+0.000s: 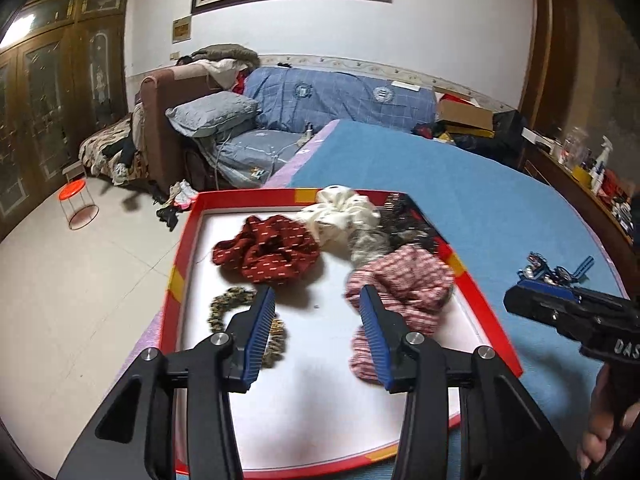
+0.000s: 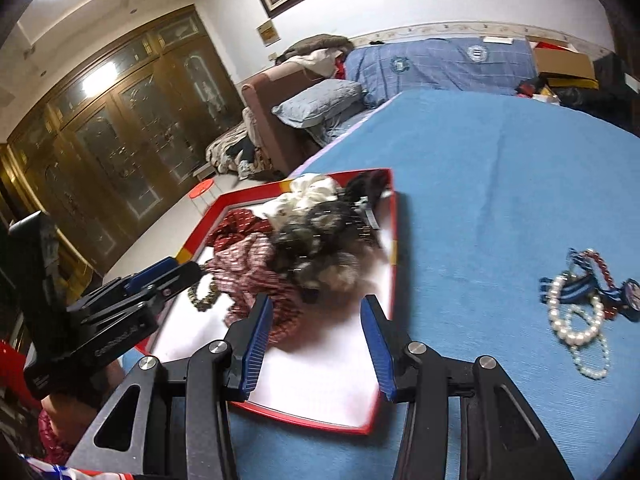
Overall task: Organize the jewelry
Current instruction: 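Move the right tool to the blue-striped watch and grasp its strap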
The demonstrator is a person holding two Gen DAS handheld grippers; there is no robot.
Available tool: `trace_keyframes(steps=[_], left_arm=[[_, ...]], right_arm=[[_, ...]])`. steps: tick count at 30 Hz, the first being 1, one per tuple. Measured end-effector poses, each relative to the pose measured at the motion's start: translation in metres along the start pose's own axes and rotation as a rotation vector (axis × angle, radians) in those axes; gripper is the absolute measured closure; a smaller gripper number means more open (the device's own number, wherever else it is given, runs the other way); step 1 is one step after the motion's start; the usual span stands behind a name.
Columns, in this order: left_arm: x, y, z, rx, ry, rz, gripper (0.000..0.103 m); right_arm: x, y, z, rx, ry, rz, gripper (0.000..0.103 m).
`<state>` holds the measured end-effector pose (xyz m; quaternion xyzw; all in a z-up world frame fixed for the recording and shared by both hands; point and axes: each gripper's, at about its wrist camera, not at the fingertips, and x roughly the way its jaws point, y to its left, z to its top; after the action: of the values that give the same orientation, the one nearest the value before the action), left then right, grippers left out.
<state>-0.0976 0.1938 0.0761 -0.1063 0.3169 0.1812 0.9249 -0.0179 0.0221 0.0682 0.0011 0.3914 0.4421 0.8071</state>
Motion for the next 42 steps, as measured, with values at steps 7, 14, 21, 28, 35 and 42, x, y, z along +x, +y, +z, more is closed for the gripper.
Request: trace_keyframes(steps=[7,14,21,28,35,42], left_arm=[[-0.004,-0.036,0.002,0.071,-0.002,-0.037,0.060],[-0.004,-0.077,0.004,0.144,0.010,-0.095,0.060],[0.006,-0.132,0.005,0.220,0.046,-0.178,0.060],[0.022,-0.177,-0.005,0.292,0.099,-0.229,0.060],[0.029,-0.193,-0.004,0.312,0.115,-0.237,0.060],[0.043,-0.201,-0.003,0.308,0.160,-0.251,0.060]], right_arm=[[-0.029,-0.047,0.003,0.081,-0.044,-0.065,0.046],[-0.072,-0.121,0.001,0.158,-0.110,-0.222,0.047],[-0.099,-0.229,0.005,0.436,-0.119,-0.184,0.047],[-0.073,-0.266,0.012,0.492,-0.048,-0.231,0.047],[-0.065,-0.263,0.003,0.455,0.056,-0.177,0.041],[-0.071,-0.243,-0.008,0.413,0.100,-0.040,0.028]])
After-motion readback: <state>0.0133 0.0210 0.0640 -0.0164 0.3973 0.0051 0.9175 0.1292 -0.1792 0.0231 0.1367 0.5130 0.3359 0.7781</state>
